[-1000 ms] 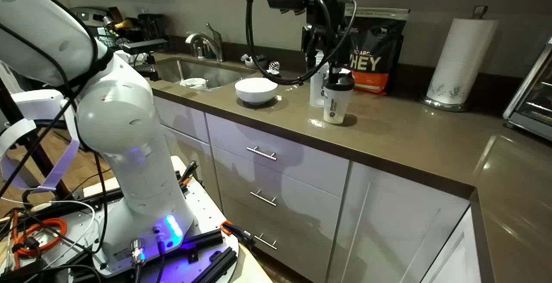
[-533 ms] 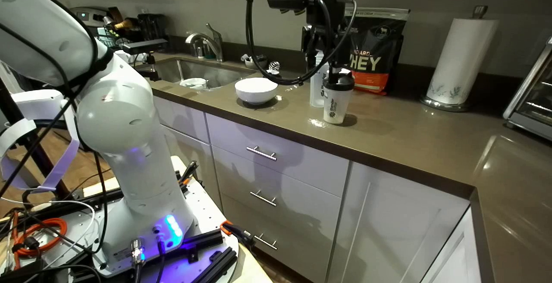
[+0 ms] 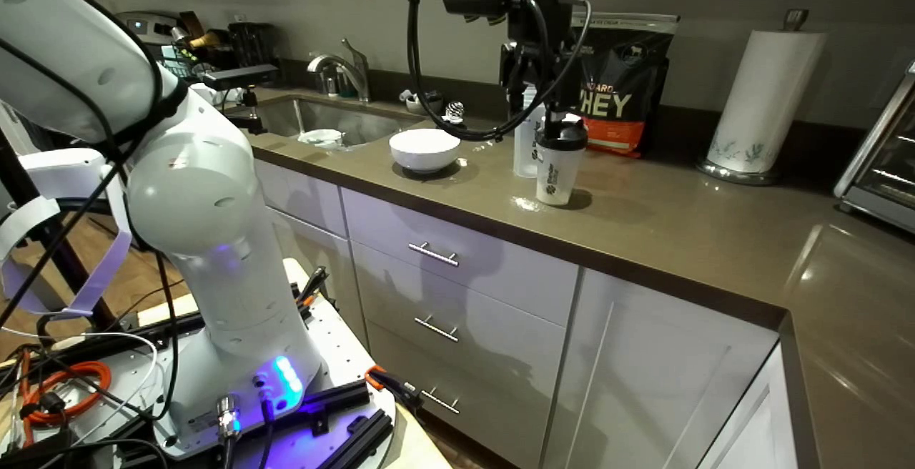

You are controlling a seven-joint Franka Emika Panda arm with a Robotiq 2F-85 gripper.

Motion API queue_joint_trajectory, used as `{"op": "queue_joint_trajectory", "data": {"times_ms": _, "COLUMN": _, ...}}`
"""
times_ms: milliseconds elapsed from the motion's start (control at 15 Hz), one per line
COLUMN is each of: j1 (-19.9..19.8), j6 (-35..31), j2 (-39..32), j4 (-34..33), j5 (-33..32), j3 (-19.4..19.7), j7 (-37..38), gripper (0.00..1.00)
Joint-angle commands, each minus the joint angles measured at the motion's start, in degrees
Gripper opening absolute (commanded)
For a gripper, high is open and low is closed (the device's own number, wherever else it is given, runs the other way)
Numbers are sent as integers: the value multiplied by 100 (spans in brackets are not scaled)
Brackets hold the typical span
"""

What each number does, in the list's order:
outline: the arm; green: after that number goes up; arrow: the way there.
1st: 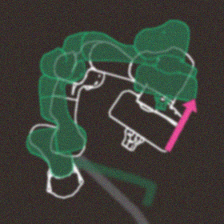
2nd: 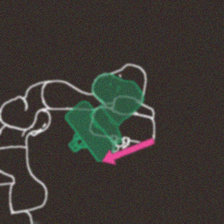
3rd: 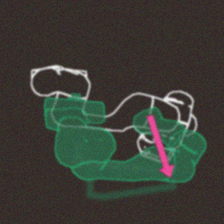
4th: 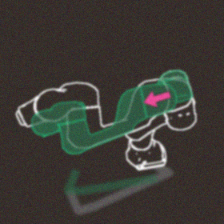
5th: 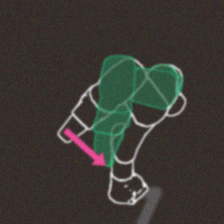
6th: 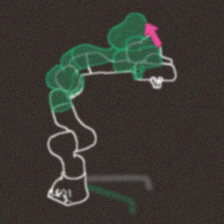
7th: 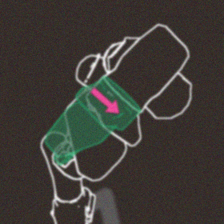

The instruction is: Get one scoop of the contents in the white bowl and put in the open clear cup

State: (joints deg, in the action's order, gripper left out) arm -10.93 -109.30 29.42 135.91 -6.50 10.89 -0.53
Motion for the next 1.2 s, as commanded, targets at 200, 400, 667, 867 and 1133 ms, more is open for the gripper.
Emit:
{"op": "queue_joint_trajectory", "data": {"times_ms": 200, "j1": -30, "j6": 14, "j2": -7, "j4": -14, "j5": 15, "j3": -25, "j7": -14, "gripper": 100}}
{"op": "queue_joint_trajectory", "data": {"times_ms": 400, "j1": -30, "j6": 14, "j2": -7, "j4": -14, "j5": 15, "j3": -25, "j7": -14, "gripper": 100}}
{"op": "queue_joint_trajectory", "data": {"times_ms": 667, "j1": 59, "j6": 28, "j2": -54, "j4": 41, "j5": 137, "j3": -31, "j7": -81, "gripper": 100}}
{"op": "queue_joint_trajectory", "data": {"times_ms": 867, "j1": 272, "j6": 94, "j2": -49, "j4": 173, "j5": 431, "j3": -34, "j7": -247, "gripper": 100}}
{"op": "queue_joint_trajectory", "data": {"times_ms": 1133, "j1": 650, "j6": 161, "j2": -115, "j4": 313, "j5": 887, "j3": -106, "j7": -549, "gripper": 100}}
